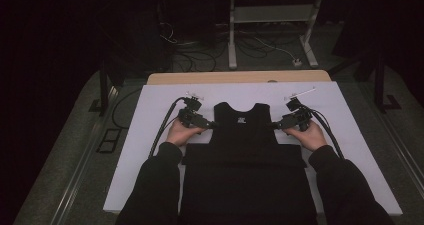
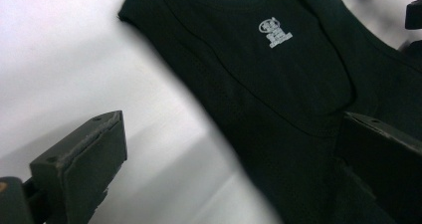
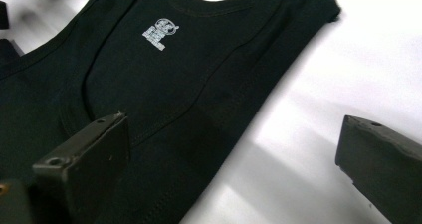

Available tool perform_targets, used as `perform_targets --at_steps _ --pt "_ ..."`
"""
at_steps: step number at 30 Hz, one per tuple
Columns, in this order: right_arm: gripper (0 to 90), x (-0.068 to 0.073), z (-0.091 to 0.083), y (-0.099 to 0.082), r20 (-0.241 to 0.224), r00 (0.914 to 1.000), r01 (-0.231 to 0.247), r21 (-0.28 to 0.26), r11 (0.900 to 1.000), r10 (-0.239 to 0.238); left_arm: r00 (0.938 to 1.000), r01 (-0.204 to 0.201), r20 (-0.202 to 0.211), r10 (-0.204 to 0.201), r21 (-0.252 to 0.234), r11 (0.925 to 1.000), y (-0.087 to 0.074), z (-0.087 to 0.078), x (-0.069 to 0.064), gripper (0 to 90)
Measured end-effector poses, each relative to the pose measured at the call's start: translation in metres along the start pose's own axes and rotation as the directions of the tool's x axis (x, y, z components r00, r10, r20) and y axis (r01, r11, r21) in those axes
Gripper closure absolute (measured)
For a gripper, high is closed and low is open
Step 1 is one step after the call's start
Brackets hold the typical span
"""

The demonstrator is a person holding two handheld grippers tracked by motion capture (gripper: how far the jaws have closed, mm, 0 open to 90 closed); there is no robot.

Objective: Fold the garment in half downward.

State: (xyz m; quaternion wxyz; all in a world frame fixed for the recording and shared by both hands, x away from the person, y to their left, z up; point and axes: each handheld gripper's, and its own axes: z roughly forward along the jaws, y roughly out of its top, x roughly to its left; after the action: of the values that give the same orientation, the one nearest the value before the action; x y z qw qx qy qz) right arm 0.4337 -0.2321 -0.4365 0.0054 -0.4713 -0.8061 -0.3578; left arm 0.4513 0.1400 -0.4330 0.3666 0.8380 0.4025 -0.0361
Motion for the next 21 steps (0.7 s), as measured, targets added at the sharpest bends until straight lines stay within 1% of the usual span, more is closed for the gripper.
perform_targets --at_steps 2,4,6,9,10,12,13,16,19,21 --pt "1.3 0.001 0.002 0.000 -0.001 1.0000 0.002 0.001 1.0000 -0.002 1.0000 0.004 0.001 -0.004 0.000 1.0000 0.000 0.003 -0.001 0.4" --pt "1.3 0.003 0.003 0.001 -0.004 1.0000 0.001 0.004 1.0000 -0.001 1.0000 -0.001 0.003 0.001 0.005 1.0000 -0.001 0.005 -0.002 1.4" --pt "1.4 0.003 0.004 0.001 -0.006 1.0000 0.001 0.005 1.0000 -0.001 0.9998 -0.016 -0.007 0.016 0.012 0.9998 -0.001 0.006 -0.003 4.6" --pt "3.4 0.005 0.006 0.002 -0.010 0.9999 0.005 0.004 1.0000 -0.005 0.9996 -0.025 -0.011 0.025 0.010 0.9996 -0.001 0.008 -0.006 9.8" --pt "3.9 0.005 0.007 0.002 -0.013 0.9999 0.008 0.004 1.0000 -0.008 0.9997 -0.024 -0.010 0.024 0.008 0.9997 -0.001 0.008 -0.006 12.4" --pt "4.4 0.006 0.008 0.003 -0.011 0.9999 0.007 0.005 1.0000 -0.007 0.9999 -0.014 -0.007 0.014 0.005 0.9999 -0.001 0.009 -0.006 13.8" --pt "4.9 0.007 0.009 0.003 -0.013 0.9999 0.012 0.005 0.9999 -0.012 0.9998 -0.014 -0.012 0.014 0.006 0.9999 -0.001 0.009 -0.005 14.7" --pt "5.7 0.009 0.013 0.004 -0.016 0.9999 0.004 0.007 1.0000 -0.004 0.9996 -0.006 -0.028 0.006 0.003 1.0000 -0.001 0.011 -0.005 18.7" --pt "10.0 0.011 0.016 0.005 -0.009 0.9999 0.007 0.009 0.9999 -0.006 0.9990 -0.004 -0.044 0.004 -0.005 1.0000 -0.001 0.011 -0.006 21.6" --pt "13.5 0.014 0.019 0.006 0.006 0.9999 0.009 0.016 0.9998 -0.009 0.9988 -0.001 -0.049 0.000 -0.010 0.9999 0.000 0.011 -0.006 23.2"
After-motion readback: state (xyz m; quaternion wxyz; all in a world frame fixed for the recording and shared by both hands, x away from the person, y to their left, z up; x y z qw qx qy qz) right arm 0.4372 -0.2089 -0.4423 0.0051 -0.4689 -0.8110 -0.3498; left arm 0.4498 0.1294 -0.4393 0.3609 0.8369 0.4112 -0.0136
